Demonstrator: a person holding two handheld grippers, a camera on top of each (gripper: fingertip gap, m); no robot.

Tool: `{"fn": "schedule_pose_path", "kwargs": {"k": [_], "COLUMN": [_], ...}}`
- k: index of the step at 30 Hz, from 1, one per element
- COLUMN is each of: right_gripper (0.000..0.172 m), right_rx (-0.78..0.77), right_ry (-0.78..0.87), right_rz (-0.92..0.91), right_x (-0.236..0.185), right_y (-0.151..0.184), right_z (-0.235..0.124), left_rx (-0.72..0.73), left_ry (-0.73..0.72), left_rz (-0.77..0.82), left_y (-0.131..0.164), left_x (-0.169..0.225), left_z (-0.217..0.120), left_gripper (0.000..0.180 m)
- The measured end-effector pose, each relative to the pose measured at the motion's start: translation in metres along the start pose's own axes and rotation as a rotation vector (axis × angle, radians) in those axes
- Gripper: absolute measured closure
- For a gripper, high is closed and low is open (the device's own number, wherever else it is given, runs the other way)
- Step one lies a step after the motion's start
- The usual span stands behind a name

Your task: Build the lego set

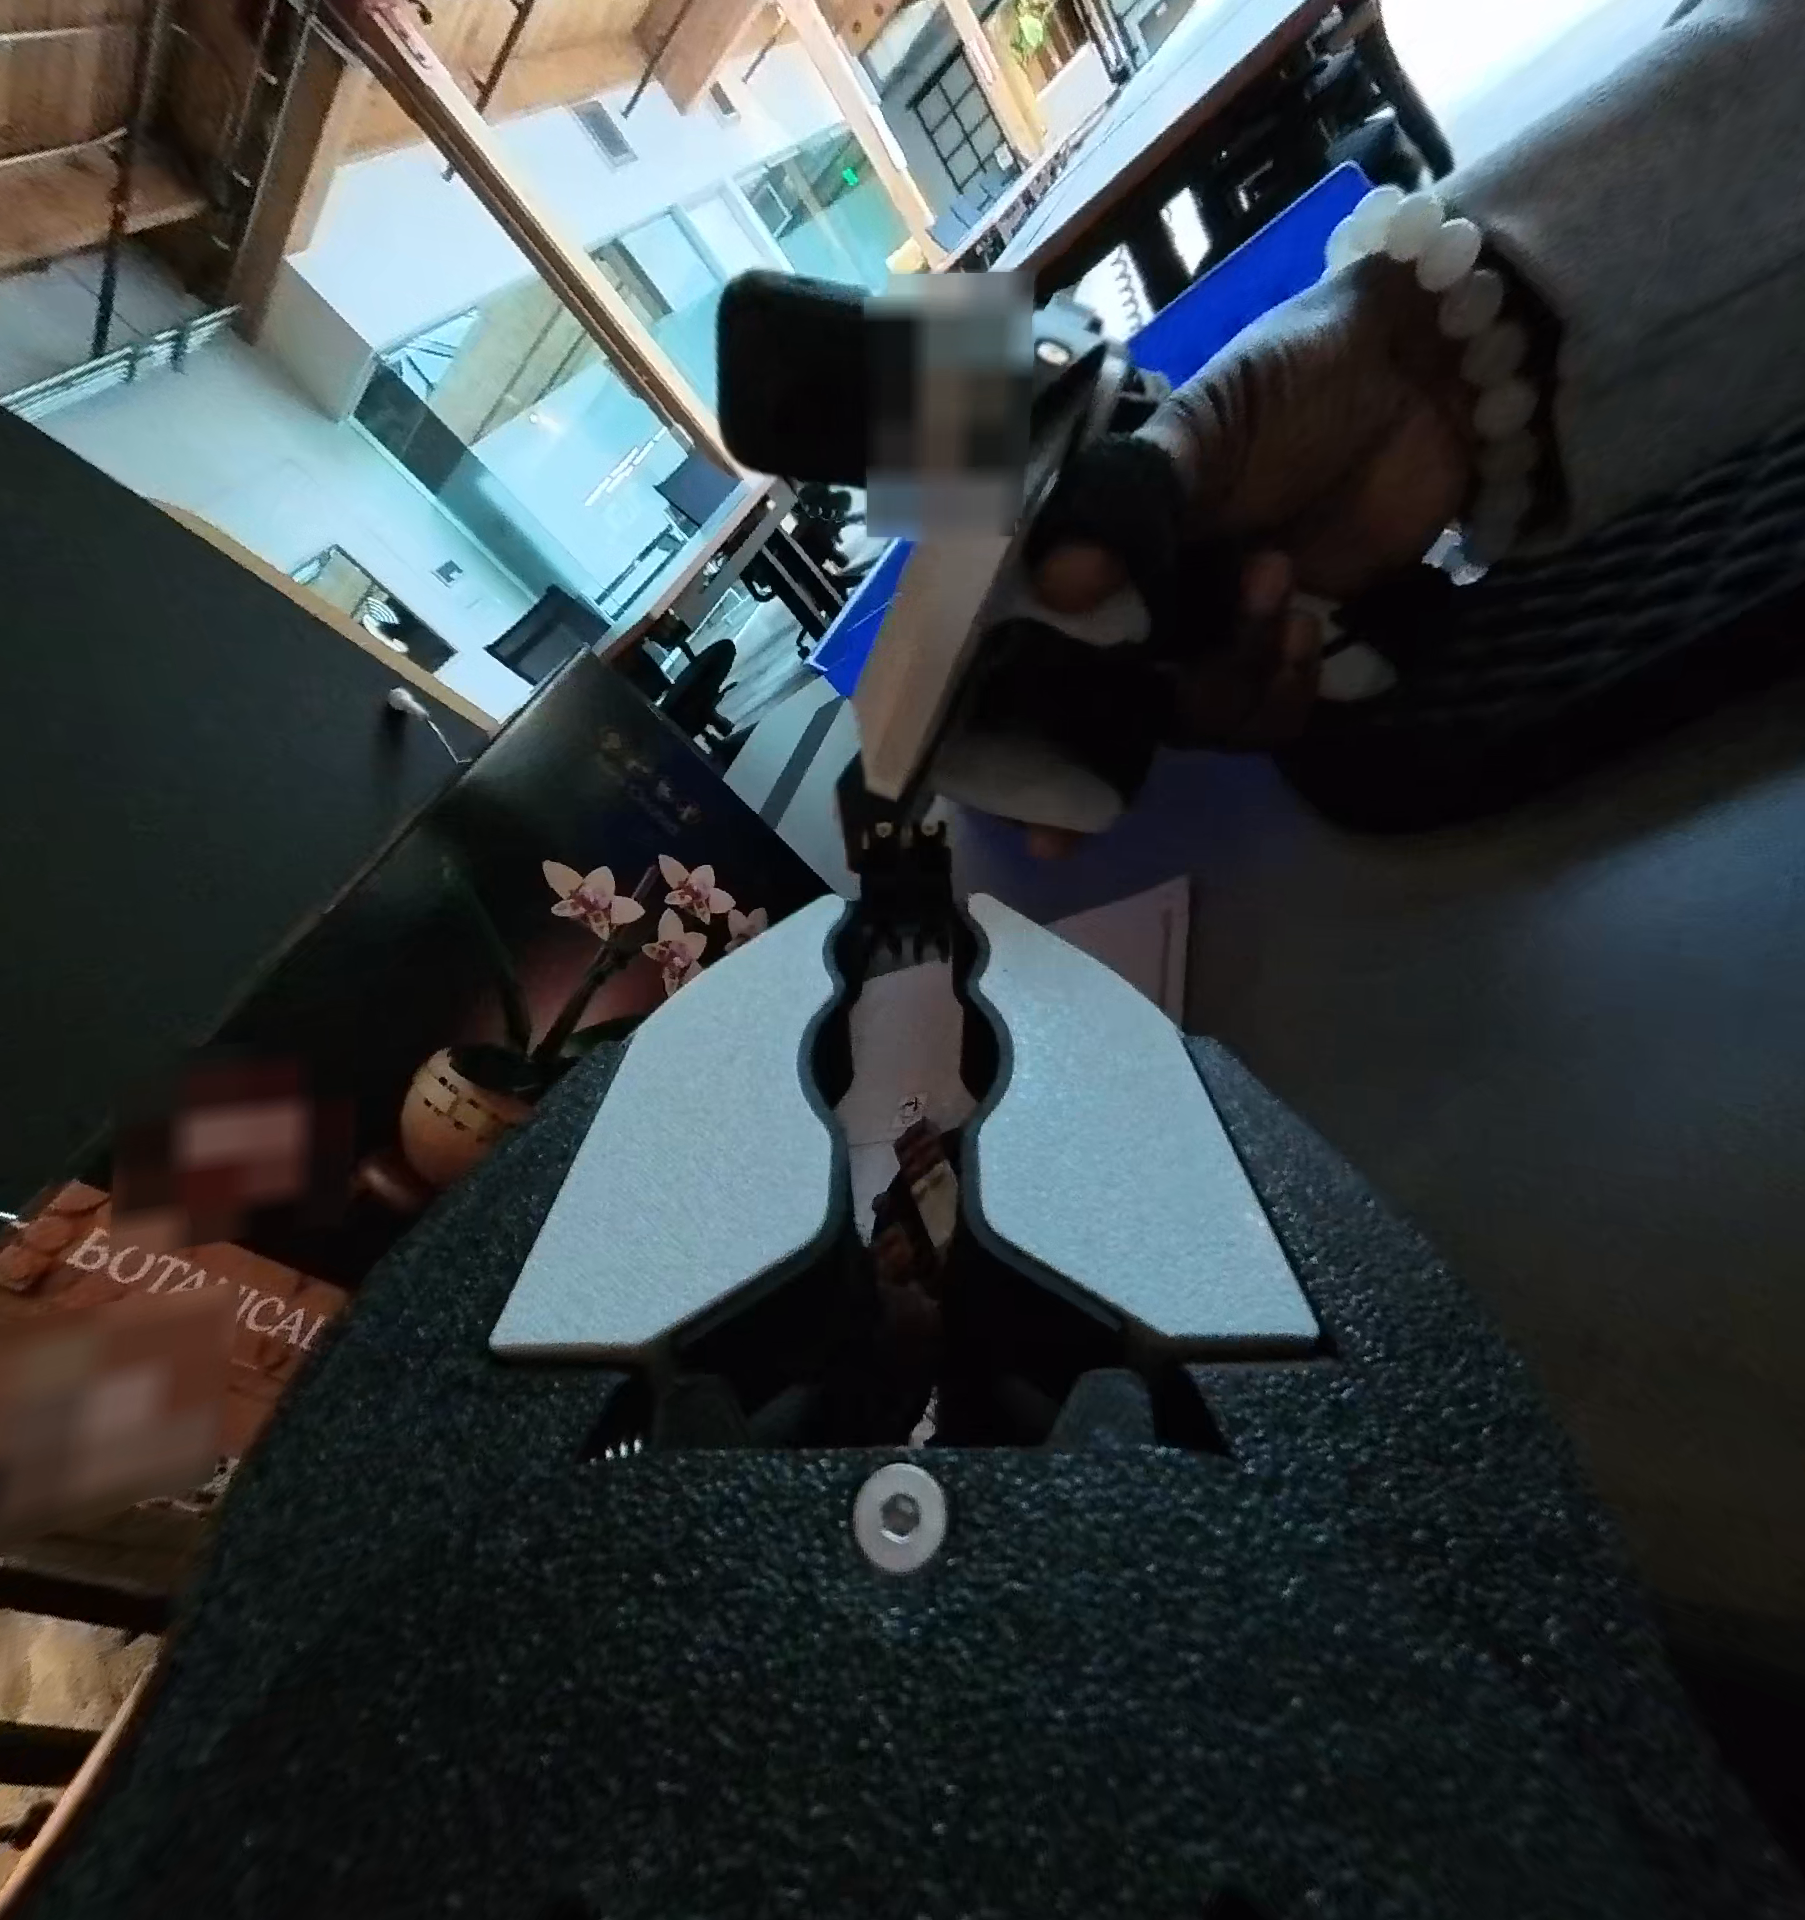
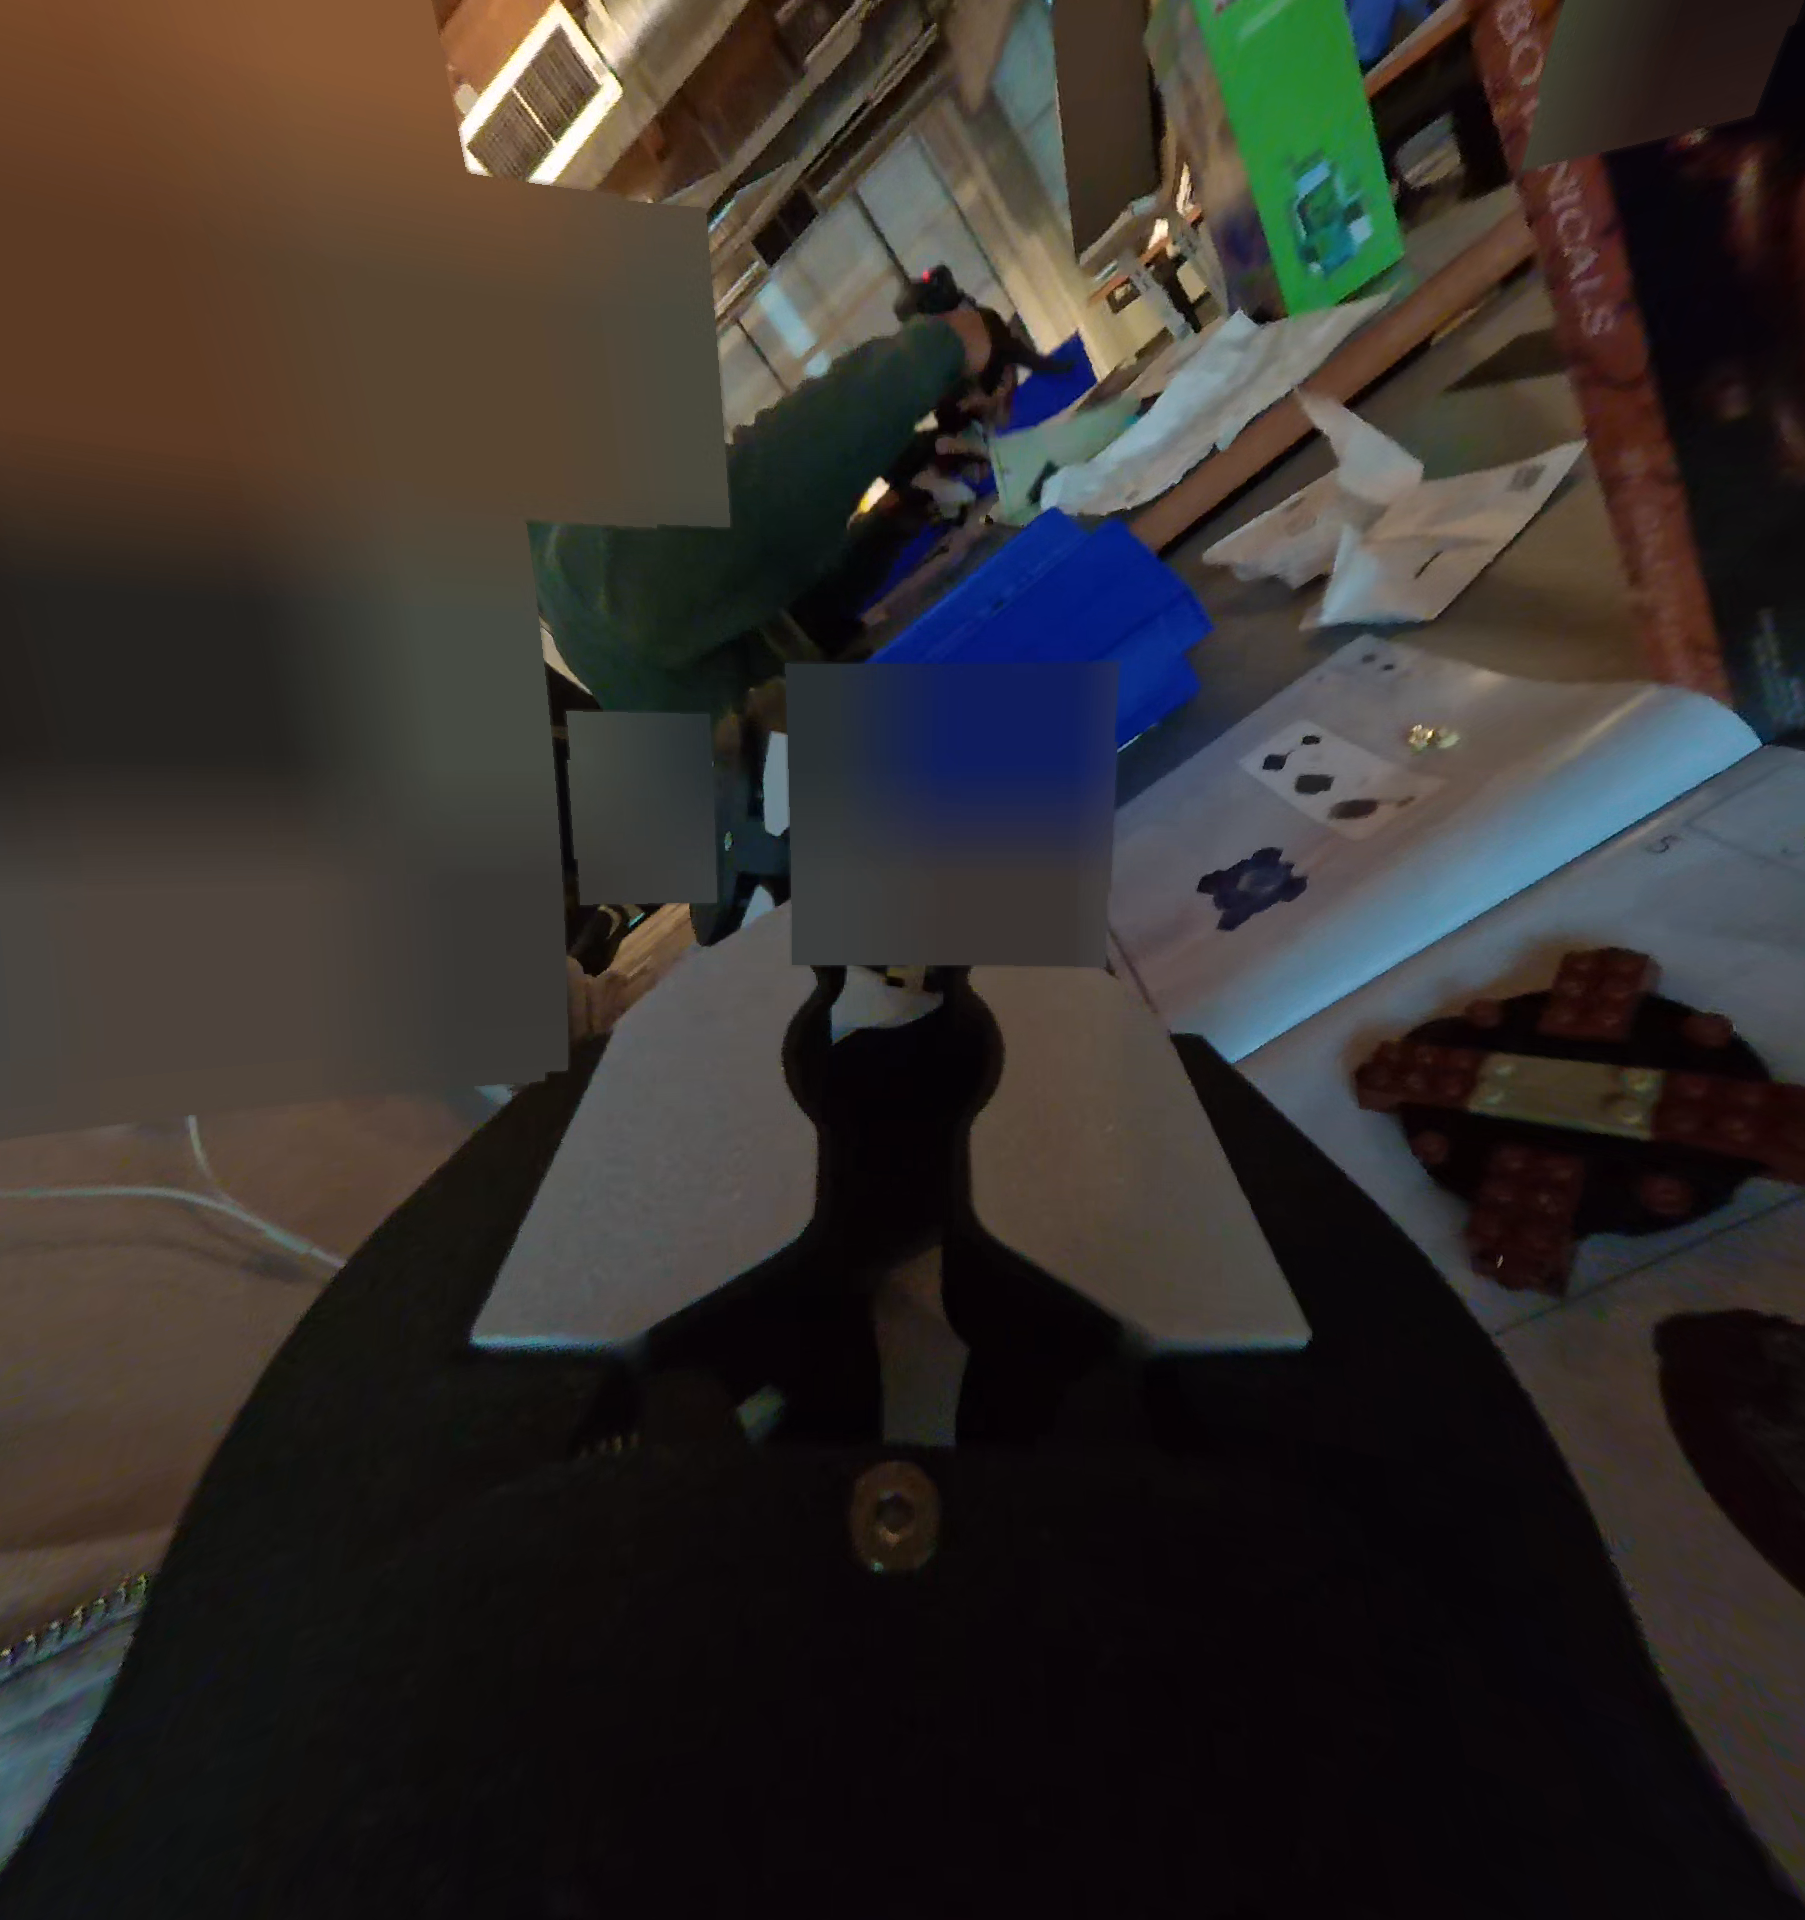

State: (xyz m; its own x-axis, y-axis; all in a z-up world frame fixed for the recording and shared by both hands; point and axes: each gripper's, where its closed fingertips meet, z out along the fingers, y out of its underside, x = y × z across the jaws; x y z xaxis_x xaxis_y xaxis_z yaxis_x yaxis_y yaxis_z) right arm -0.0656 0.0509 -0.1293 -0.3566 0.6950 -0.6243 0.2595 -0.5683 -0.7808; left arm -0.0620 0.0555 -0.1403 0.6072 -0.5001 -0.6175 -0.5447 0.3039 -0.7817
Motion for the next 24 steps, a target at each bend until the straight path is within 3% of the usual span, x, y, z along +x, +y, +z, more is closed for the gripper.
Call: {"fn": "schedule_pose_path", "kwargs": {"k": [2, 9, 11, 13, 16, 18, 24], "right_gripper": [0.166, 0.168, 0.168, 0.168, 0.168, 0.168, 0.168], "right_rx": [-0.004, 0.050, 0.147, 0.282, 0.463, 0.530, 0.567], "right_ry": [0.014, 0.041, 0.033, 0.013, -0.049, -0.066, -0.095], "right_rz": [0.005, 0.018, 0.038, 0.025, -0.022, -0.034, -0.029], "right_x": [0.003, 0.008, 0.008, 0.004, -0.008, -0.011, -0.017], "right_y": [0.002, 0.001, -0.011, -0.025, -0.038, -0.040, -0.035], "right_z": [0.000, -0.003, -0.007, -0.009, -0.004, 0.002, 0.020], "left_rx": [0.003, -0.037, -0.046, -0.035, 0.203, 0.380, 0.437], "left_ry": [0.000, -0.015, -0.044, -0.033, -0.003, 0.024, 0.001], "left_rz": [0.004, -0.029, -0.147, -0.402, -0.907, -1.141, -1.139], "left_y": [-0.001, 0.005, 0.010, 0.013, -0.010, -0.025, -0.029], "left_x": [0.000, 0.000, -0.006, -0.007, -0.019, -0.032, -0.034], "left_z": [0.000, 0.001, -0.001, -0.002, -0.005, -0.012, -0.013], "left_gripper": [0.164, 0.161, 0.148, 0.137, 0.151, 0.161, 0.168]}}
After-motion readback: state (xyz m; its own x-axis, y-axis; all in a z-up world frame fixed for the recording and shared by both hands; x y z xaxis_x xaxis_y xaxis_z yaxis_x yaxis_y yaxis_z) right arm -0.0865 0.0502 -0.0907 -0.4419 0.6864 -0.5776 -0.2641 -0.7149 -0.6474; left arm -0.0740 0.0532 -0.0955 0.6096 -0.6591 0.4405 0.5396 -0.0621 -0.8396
